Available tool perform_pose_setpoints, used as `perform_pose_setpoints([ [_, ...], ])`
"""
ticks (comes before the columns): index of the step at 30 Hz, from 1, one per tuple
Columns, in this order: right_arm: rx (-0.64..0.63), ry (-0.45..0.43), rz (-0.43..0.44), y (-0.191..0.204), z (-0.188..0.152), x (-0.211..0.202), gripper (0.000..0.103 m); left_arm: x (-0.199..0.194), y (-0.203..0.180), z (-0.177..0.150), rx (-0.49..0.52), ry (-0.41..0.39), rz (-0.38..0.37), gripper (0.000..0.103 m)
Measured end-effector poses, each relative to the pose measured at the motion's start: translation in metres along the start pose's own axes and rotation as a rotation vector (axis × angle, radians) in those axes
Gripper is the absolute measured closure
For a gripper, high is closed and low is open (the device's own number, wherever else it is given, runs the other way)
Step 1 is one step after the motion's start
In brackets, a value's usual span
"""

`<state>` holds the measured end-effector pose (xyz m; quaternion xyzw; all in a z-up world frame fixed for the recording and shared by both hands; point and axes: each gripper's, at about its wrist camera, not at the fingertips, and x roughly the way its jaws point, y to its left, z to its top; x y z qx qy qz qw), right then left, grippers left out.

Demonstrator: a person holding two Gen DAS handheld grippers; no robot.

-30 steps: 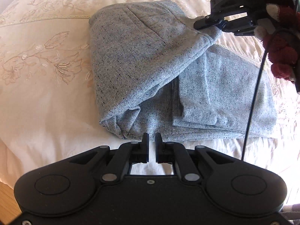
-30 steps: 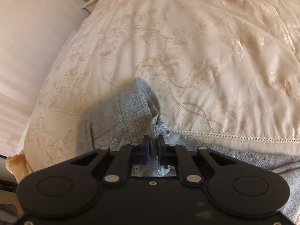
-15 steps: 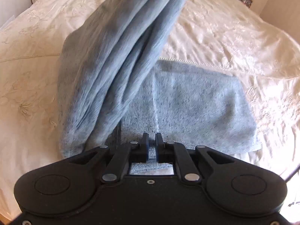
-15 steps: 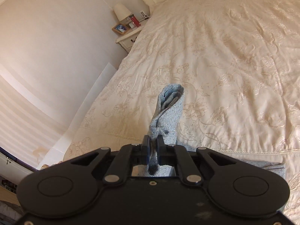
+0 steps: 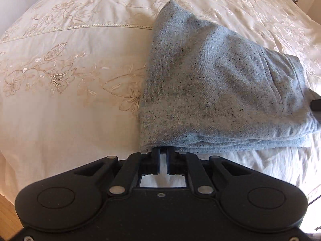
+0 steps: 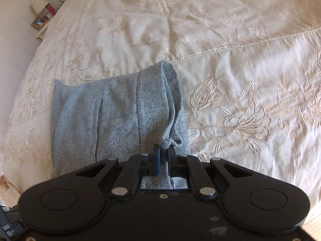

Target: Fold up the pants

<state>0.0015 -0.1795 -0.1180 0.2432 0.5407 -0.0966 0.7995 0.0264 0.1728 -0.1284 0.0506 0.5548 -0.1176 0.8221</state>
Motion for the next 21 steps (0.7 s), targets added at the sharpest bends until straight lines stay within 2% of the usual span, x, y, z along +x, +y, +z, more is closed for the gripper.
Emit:
perform_pose_setpoints([
  [2,0.016,-0.012,0.011,-0.002,0.000,-0.002,0.095,-0.008,0.000,-0.004,0.028,0.017,-0.036,0.089],
  [6,-0.022,-0.071,0.042,0.003,-0.001,-0.025,0.095,-0.035,-0.001,-0.007,0.087,0.012,-0.161,0.089],
  [8,-0.025,-0.068,0.038,0.003,-0.002,-0.023,0.095,-0.043,-0.002,-0.001,0.099,-0.038,-0.215,0.089],
  [11,0.014,-0.036,0.015,-0.004,-0.005,-0.008,0.095,-0.052,-0.008,0.018,0.062,-0.129,-0.262,0.089],
  [13,0.024,-0.023,0.002,-0.005,-0.006,0.001,0.095,-0.044,-0.015,0.030,0.027,-0.157,-0.227,0.089],
  [15,0.022,-0.025,-0.004,-0.005,-0.007,0.004,0.095,-0.027,-0.021,0.039,0.001,-0.139,-0.165,0.089],
  [17,0.034,-0.027,-0.002,-0.008,-0.008,0.004,0.095,0.003,-0.024,0.039,-0.004,-0.048,-0.101,0.089],
  [19,0.055,-0.017,-0.005,-0.011,-0.011,0.006,0.095,0.029,-0.026,0.030,0.020,0.069,-0.085,0.089],
  [21,0.063,-0.004,-0.015,-0.011,-0.016,0.007,0.095,0.033,-0.026,0.016,0.060,0.072,-0.074,0.089],
])
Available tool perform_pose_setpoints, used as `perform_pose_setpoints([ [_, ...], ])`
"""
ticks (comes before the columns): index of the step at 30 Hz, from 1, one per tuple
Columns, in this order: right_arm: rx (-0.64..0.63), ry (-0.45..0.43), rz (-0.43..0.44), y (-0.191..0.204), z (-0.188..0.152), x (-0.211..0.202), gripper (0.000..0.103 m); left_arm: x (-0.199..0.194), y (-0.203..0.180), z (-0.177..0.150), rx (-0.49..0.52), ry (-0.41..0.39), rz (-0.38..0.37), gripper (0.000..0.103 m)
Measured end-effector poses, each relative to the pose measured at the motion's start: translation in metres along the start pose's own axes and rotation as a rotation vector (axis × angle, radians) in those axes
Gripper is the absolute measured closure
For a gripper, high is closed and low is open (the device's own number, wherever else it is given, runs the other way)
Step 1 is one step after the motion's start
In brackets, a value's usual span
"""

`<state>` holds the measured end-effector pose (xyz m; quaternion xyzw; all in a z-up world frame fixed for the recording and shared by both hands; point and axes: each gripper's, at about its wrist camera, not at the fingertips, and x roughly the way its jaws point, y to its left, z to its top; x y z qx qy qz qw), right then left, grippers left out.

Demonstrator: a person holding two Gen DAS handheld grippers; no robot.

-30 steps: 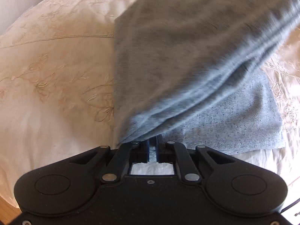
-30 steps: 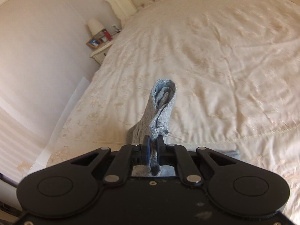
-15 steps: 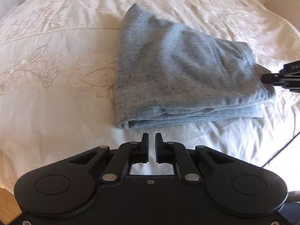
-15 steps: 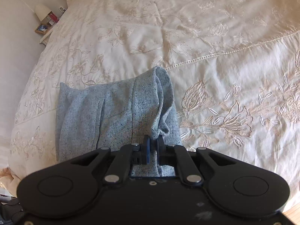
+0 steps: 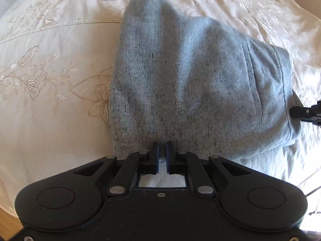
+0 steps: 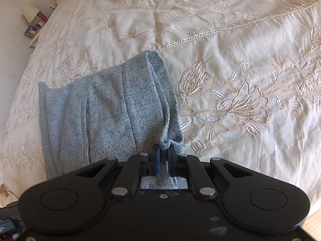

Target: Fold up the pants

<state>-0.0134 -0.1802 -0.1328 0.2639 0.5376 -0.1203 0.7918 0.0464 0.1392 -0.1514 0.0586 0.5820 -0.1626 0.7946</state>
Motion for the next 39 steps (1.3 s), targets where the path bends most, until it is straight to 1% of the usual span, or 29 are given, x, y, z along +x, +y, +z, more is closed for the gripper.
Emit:
perform_pose_setpoints([
  [3,-0.013,-0.004,-0.017,0.003,-0.001,-0.004,0.093,-0.010,-0.002,0.000,0.045,0.012,-0.010,0.090],
  [5,-0.023,-0.012,-0.047,0.007,0.003,-0.010,0.090,-0.028,0.003,0.009,0.037,-0.015,-0.039,0.090],
  [6,-0.037,-0.036,-0.070,0.011,0.006,-0.017,0.087,-0.036,0.005,0.014,0.030,-0.032,-0.054,0.090],
  [7,-0.057,-0.071,-0.097,0.016,0.008,-0.025,0.087,-0.045,0.009,0.022,0.024,-0.058,-0.065,0.090],
  [9,-0.146,-0.180,-0.146,0.033,0.014,-0.042,0.081,-0.059,0.012,0.039,0.022,-0.111,-0.068,0.090],
  [10,-0.183,-0.213,-0.138,0.040,0.018,-0.046,0.080,-0.064,0.014,0.050,0.019,-0.136,-0.070,0.090],
  [11,-0.204,-0.225,-0.121,0.046,0.022,-0.047,0.079,-0.065,0.015,0.061,0.014,-0.149,-0.076,0.090],
  [13,-0.232,-0.211,-0.062,0.059,0.034,-0.040,0.079,-0.058,0.016,0.086,-0.006,-0.168,-0.089,0.090],
  [14,-0.240,-0.197,-0.046,0.065,0.039,-0.033,0.079,-0.053,0.015,0.098,-0.014,-0.174,-0.088,0.090],
  [16,-0.271,-0.180,-0.043,0.078,0.046,-0.019,0.079,-0.040,0.012,0.123,-0.014,-0.173,-0.086,0.090],
  [19,-0.295,-0.146,-0.064,0.089,0.051,0.003,0.079,-0.017,0.008,0.153,0.006,-0.173,-0.070,0.089],
  [21,-0.287,-0.109,-0.108,0.090,0.054,0.016,0.080,0.003,0.009,0.168,0.014,-0.150,-0.039,0.089],
  [23,-0.270,-0.094,-0.153,0.083,0.054,0.025,0.080,0.026,0.013,0.179,0.008,-0.106,0.006,0.089],
  [25,-0.232,-0.083,-0.149,0.074,0.054,0.029,0.078,0.050,0.021,0.188,-0.005,-0.057,0.043,0.089],
  [27,-0.208,-0.085,-0.134,0.067,0.053,0.029,0.076,0.063,0.028,0.191,-0.002,-0.037,0.073,0.089],
  [29,-0.217,-0.088,-0.139,0.066,0.051,0.028,0.073,0.066,0.031,0.193,0.019,-0.039,0.099,0.088],
  [31,-0.223,-0.093,-0.143,0.065,0.047,0.026,0.071,0.061,0.034,0.192,0.014,-0.046,0.094,0.088],
  [33,-0.224,-0.089,-0.141,0.064,0.041,0.024,0.069,0.049,0.037,0.190,-0.008,-0.070,0.094,0.088],
  [35,-0.219,-0.085,-0.134,0.061,0.034,0.021,0.069,0.035,0.043,0.182,-0.035,-0.088,0.077,0.088],
  [37,-0.223,-0.079,-0.129,0.056,0.025,0.019,0.067,0.026,0.047,0.166,-0.060,-0.078,0.052,0.088],
  [39,-0.239,-0.098,-0.116,0.050,0.012,0.014,0.063,0.020,0.049,0.143,-0.070,-0.053,0.032,0.080],
])
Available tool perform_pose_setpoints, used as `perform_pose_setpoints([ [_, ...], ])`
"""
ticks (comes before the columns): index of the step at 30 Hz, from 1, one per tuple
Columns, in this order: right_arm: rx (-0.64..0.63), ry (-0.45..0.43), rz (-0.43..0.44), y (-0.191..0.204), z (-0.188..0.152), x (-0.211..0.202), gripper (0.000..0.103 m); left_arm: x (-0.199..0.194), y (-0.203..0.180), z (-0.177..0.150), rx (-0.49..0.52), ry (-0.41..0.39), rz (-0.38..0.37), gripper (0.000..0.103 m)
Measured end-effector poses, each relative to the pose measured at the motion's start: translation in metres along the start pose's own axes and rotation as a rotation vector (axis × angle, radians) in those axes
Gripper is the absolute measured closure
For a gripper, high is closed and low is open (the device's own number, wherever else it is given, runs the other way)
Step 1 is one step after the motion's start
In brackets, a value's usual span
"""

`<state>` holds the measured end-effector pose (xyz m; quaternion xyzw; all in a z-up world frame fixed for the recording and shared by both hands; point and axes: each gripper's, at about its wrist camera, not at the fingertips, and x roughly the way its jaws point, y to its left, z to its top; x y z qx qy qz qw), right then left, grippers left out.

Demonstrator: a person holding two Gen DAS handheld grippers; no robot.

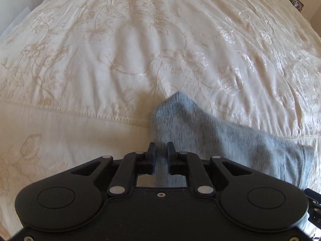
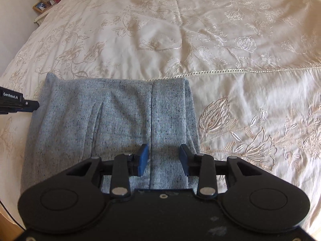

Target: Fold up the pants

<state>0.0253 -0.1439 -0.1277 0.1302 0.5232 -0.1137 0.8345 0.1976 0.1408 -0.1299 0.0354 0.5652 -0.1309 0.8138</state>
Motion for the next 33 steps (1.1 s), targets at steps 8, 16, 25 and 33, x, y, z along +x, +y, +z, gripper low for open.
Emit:
perform_pose_setpoints([
  [8,-0.045,-0.004,0.031,-0.011,-0.030,-0.010,0.053,-0.022,-0.015,-0.093,0.068,0.056,0.034,0.071],
  [16,-0.060,0.012,0.080,-0.023,-0.021,0.001,0.047,-0.027,-0.024,-0.103,0.058,0.046,0.076,0.068],
  [25,0.099,0.085,0.200,-0.057,-0.008,0.025,0.037,-0.022,-0.019,-0.091,0.029,0.031,0.090,0.053],
  [33,0.204,0.148,0.317,-0.076,0.003,0.047,0.028,-0.008,-0.010,-0.077,0.010,0.018,0.050,0.048],
])
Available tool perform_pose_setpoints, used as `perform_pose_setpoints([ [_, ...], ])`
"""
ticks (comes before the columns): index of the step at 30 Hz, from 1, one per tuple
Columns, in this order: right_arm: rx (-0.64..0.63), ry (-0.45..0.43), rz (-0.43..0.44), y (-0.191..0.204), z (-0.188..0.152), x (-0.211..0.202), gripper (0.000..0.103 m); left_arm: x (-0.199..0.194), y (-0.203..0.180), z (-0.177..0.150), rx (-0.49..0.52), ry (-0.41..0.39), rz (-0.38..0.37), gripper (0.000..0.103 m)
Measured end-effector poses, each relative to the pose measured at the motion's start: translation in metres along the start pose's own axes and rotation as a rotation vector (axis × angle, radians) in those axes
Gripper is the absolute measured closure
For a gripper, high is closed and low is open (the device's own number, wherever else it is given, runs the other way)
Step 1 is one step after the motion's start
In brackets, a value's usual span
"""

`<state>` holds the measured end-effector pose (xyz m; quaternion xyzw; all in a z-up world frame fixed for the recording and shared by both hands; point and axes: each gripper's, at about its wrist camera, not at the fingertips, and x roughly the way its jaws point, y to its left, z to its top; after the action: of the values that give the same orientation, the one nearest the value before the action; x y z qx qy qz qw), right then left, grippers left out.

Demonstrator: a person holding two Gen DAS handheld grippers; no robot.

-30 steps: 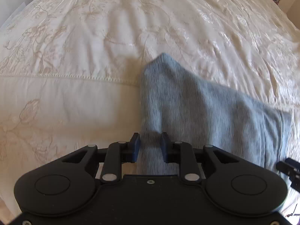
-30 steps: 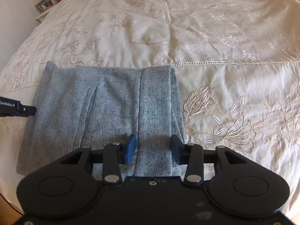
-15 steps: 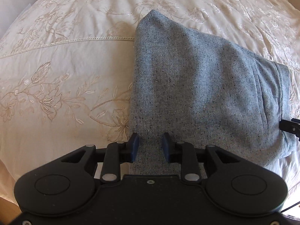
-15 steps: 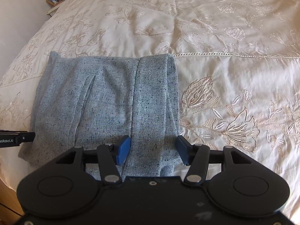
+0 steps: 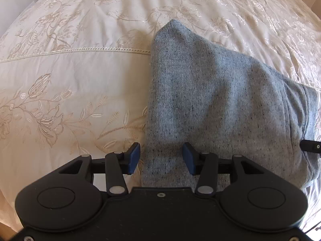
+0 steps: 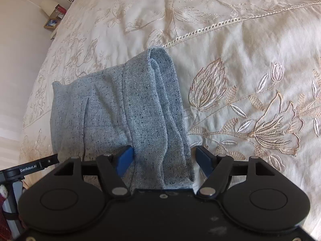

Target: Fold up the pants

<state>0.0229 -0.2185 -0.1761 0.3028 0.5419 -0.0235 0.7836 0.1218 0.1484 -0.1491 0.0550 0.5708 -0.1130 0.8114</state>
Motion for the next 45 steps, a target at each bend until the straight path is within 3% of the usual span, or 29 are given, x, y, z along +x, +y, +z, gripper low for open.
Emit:
perform_pose_setpoints([
  [15,-0.043,-0.058,-0.046,0.032,0.015,0.034,0.016,0.035,0.021,0.034,0.020,0.007,-0.164,0.031],
  [17,-0.033,-0.062,-0.040,0.032,0.015,0.035,0.015,0.036,0.025,0.033,0.008,-0.001,-0.192,0.027],
  [23,-0.019,-0.022,-0.030,0.027,0.020,0.033,0.020,0.031,0.039,0.030,-0.011,-0.004,-0.258,0.026],
  [25,-0.022,-0.012,-0.038,0.031,0.022,0.033,0.025,0.034,0.037,0.030,-0.002,0.005,-0.265,0.021],
  [26,-0.028,-0.012,-0.042,0.033,0.022,0.032,0.032,0.036,0.036,0.031,-0.003,0.013,-0.270,0.015],
  [27,-0.037,-0.014,-0.039,0.036,0.020,0.029,0.046,0.038,0.033,0.033,-0.008,0.024,-0.276,0.012],
  [28,-0.048,-0.020,-0.049,0.040,0.019,0.027,0.051,0.040,0.030,0.035,-0.018,0.044,-0.284,0.006],
  [30,-0.093,-0.034,-0.089,0.052,0.016,0.022,0.065,0.046,0.022,0.038,-0.050,0.122,-0.296,0.005],
  [31,-0.108,-0.040,-0.105,0.058,0.015,0.019,0.067,0.046,0.020,0.040,-0.054,0.140,-0.306,0.017],
  [32,-0.114,-0.047,-0.115,0.062,0.014,0.016,0.069,0.041,0.018,0.041,-0.046,0.133,-0.333,0.048],
  [33,-0.119,-0.057,-0.131,0.068,0.013,0.012,0.071,0.036,0.017,0.042,-0.052,0.136,-0.357,0.056],
  [35,-0.150,-0.075,-0.149,0.081,0.012,0.003,0.073,0.022,0.018,0.041,-0.061,0.101,-0.298,0.083],
  [38,-0.212,-0.105,-0.163,0.102,0.012,-0.010,0.076,-0.005,0.023,0.035,-0.047,0.024,-0.259,0.091],
  [45,-0.316,-0.178,-0.109,0.157,0.033,-0.028,0.078,-0.062,0.029,0.055,-0.008,-0.161,-0.225,0.092],
])
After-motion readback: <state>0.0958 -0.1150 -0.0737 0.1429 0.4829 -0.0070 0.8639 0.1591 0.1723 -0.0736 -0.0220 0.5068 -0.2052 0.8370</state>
